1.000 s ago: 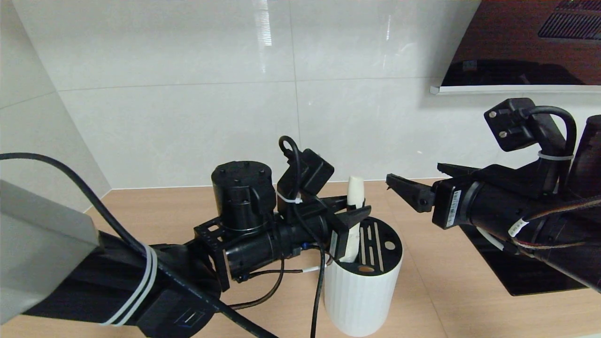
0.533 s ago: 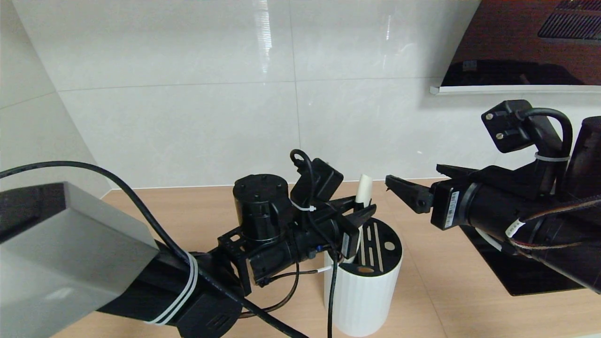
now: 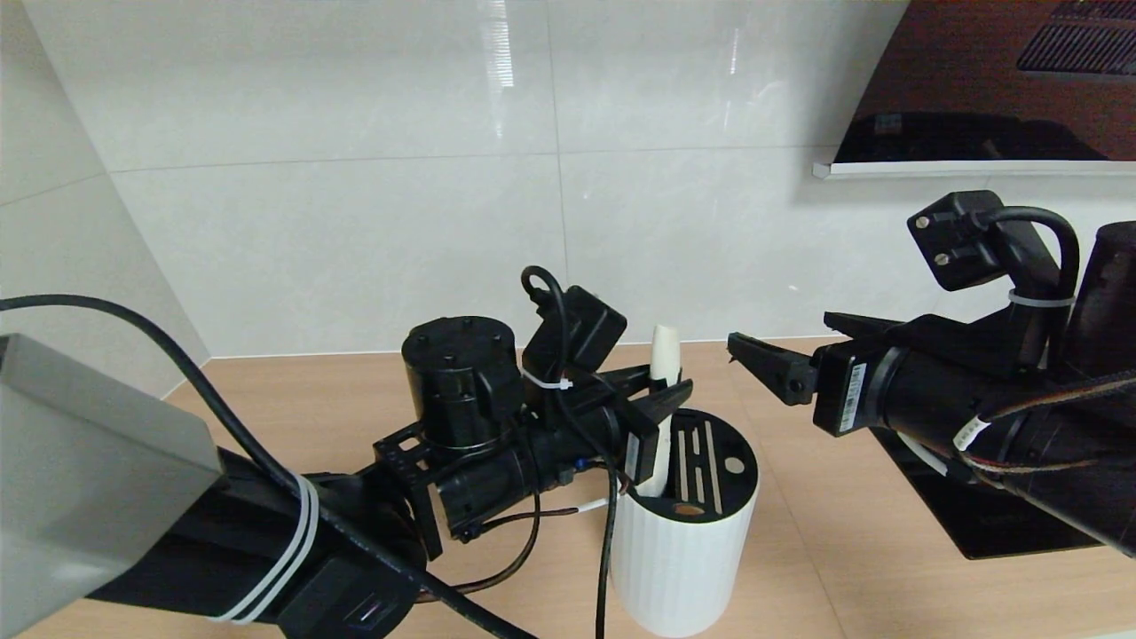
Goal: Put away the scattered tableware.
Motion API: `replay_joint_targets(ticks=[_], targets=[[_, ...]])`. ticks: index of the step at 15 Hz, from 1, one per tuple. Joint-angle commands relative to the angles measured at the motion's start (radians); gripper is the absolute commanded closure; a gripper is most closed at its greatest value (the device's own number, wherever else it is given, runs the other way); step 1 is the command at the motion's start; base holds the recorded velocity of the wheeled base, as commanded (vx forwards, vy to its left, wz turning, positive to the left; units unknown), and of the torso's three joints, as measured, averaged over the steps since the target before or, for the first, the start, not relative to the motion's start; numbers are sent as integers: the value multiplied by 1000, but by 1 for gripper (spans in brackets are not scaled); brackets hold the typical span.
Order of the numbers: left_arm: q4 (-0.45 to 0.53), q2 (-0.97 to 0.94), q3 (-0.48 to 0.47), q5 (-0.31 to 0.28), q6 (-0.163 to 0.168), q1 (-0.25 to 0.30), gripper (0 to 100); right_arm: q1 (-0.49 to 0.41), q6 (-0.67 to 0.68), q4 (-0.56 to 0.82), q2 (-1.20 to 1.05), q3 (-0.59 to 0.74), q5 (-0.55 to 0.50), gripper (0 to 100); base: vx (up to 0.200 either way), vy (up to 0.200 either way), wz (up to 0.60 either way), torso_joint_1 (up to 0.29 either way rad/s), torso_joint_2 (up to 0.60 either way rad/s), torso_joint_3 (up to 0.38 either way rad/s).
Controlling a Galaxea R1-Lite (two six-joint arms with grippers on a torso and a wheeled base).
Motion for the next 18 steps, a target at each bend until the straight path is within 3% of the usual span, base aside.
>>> replay_joint_targets(ticks=[1, 2, 12, 16, 18], targets=[[-7, -16, 3, 0, 0, 0, 100, 1, 0, 0, 1, 0, 0, 0, 0, 0, 0, 0, 0, 0], [-7, -13, 1, 0, 0, 0, 0, 1, 0, 0, 1, 0, 0, 0, 0, 0, 0, 0, 0, 0], [-7, -88, 4, 1, -3, 2, 0, 1, 0, 0, 1, 0, 0, 0, 0, 0, 0, 0, 0, 0], [-5, -188, 4, 3, -14, 97, 0, -18, 0, 0, -20, 0, -1, 0, 0, 0, 0, 0, 0, 0], [-5, -303, 35, 35, -66, 147, 0, -39, 0, 1, -64, 6, -4, 0, 0, 0, 0, 0, 0, 0]])
